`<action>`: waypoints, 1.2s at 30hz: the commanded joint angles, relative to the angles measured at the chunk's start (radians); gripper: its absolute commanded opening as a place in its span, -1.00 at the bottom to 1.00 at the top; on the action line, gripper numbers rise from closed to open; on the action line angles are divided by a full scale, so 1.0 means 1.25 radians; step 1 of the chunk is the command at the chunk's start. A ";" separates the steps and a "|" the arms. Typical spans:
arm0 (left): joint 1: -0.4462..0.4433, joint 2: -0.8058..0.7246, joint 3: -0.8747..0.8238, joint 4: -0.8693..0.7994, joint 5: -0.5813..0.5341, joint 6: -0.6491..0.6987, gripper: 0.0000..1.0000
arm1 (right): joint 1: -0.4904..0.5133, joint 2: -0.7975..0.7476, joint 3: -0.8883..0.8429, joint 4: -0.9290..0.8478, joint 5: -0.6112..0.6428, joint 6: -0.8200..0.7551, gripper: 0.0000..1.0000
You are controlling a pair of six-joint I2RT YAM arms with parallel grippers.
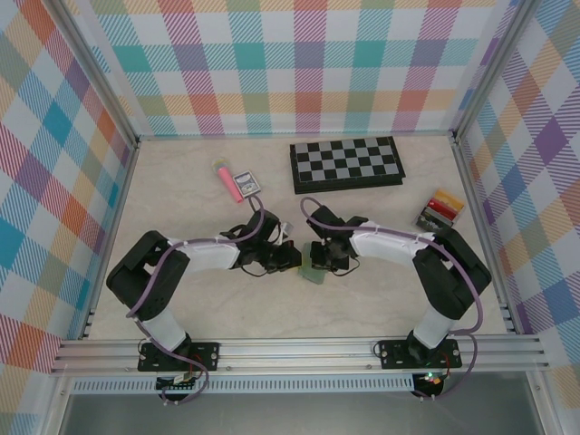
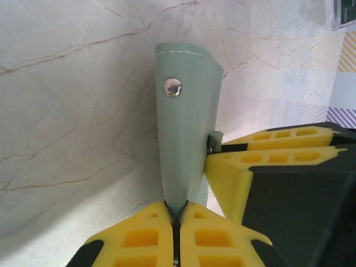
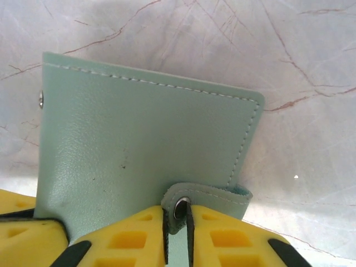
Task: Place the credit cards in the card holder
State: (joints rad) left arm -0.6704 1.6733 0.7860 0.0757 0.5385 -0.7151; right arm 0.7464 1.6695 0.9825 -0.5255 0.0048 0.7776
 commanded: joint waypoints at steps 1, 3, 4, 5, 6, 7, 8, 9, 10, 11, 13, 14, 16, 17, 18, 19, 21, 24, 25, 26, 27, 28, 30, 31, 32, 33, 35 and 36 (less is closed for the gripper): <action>0.001 -0.049 -0.037 -0.018 -0.024 -0.007 -0.99 | -0.048 -0.006 -0.042 -0.127 0.104 -0.008 -0.70; 0.001 -0.051 -0.046 -0.013 -0.027 -0.012 -0.99 | -0.053 -0.009 -0.045 -0.128 0.105 -0.011 -0.75; 0.002 -0.053 -0.049 -0.008 -0.028 -0.015 -0.99 | -0.056 -0.009 -0.045 -0.132 0.108 -0.011 -0.75; 0.001 -0.052 -0.052 -0.004 -0.028 -0.018 -1.00 | -0.057 -0.011 -0.047 -0.134 0.110 -0.011 -0.74; 0.001 -0.051 -0.053 -0.001 -0.028 -0.022 -1.00 | -0.059 -0.011 -0.050 -0.133 0.112 -0.010 -0.74; 0.001 -0.053 -0.057 0.004 -0.028 -0.024 -1.00 | -0.062 -0.010 -0.052 -0.134 0.113 -0.007 -0.74; 0.002 -0.054 -0.059 0.009 -0.030 -0.028 -1.00 | -0.064 -0.007 -0.053 -0.136 0.113 -0.007 -0.74; 0.001 -0.055 -0.061 0.011 -0.032 -0.029 -1.00 | -0.065 -0.004 -0.055 -0.132 0.110 -0.008 -0.76; 0.001 -0.054 -0.061 0.013 -0.032 -0.028 -1.00 | -0.066 -0.002 -0.056 -0.127 0.105 -0.009 -0.78; 0.002 -0.054 -0.061 0.014 -0.030 -0.029 -1.00 | -0.066 0.001 -0.057 -0.124 0.101 -0.012 -0.79; 0.001 -0.051 -0.057 0.014 -0.022 -0.030 -1.00 | -0.066 0.003 -0.056 -0.130 0.110 -0.009 -0.80; 0.001 -0.052 -0.057 0.014 -0.022 -0.030 -1.00 | -0.066 0.003 -0.055 -0.136 0.118 -0.009 -0.79; 0.001 -0.056 -0.061 0.013 -0.027 -0.032 -0.99 | -0.069 0.001 -0.055 -0.142 0.122 -0.013 -0.75; 0.001 -0.058 -0.063 0.011 -0.030 -0.032 -0.98 | -0.071 -0.001 -0.056 -0.142 0.120 -0.015 -0.71; 0.001 -0.060 -0.065 0.009 -0.032 -0.032 -0.95 | -0.070 -0.002 -0.057 -0.142 0.117 -0.020 -0.68; 0.000 -0.062 -0.068 0.008 -0.033 -0.032 -0.92 | -0.071 -0.003 -0.061 -0.137 0.108 -0.026 -0.65; -0.001 -0.064 -0.071 0.003 -0.039 -0.032 -0.87 | -0.070 -0.005 -0.072 -0.117 0.082 -0.038 -0.59; -0.007 -0.066 -0.075 0.001 -0.056 -0.041 -0.82 | -0.071 0.000 -0.071 -0.123 0.063 -0.050 -0.55; -0.010 -0.066 -0.075 0.001 -0.059 -0.044 -0.80 | -0.071 0.000 -0.072 -0.124 0.057 -0.057 -0.53; -0.014 -0.065 -0.077 0.003 -0.062 -0.048 -0.78 | -0.070 -0.002 -0.070 -0.131 0.054 -0.061 -0.53; -0.018 -0.065 -0.075 0.003 -0.066 -0.051 -0.78 | -0.071 -0.006 -0.066 -0.139 0.053 -0.063 -0.53; -0.024 -0.066 -0.075 0.001 -0.072 -0.053 -0.77 | -0.071 -0.017 -0.063 -0.148 0.052 -0.063 -0.52; -0.033 -0.067 -0.073 -0.003 -0.087 -0.054 -0.76 | -0.070 -0.060 -0.057 -0.163 0.057 -0.060 -0.50; -0.037 -0.066 -0.071 -0.006 -0.092 -0.055 -0.76 | -0.070 -0.088 -0.056 -0.167 0.064 -0.055 -0.46; -0.041 -0.064 -0.070 -0.008 -0.096 -0.056 -0.76 | -0.071 -0.113 -0.054 -0.169 0.068 -0.051 -0.41; -0.043 -0.062 -0.068 -0.009 -0.098 -0.056 -0.76 | -0.070 -0.130 -0.050 -0.168 0.065 -0.049 -0.38; -0.047 -0.059 -0.067 -0.007 -0.104 -0.059 -0.76 | -0.070 -0.151 -0.035 -0.160 0.044 -0.049 -0.36; -0.050 -0.057 -0.064 -0.007 -0.106 -0.061 -0.76 | -0.070 -0.154 -0.027 -0.157 0.034 -0.048 -0.35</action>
State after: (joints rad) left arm -0.7136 1.6188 0.7063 0.0959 0.4320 -0.7765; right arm 0.6613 1.5162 0.9165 -0.6998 0.0818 0.7177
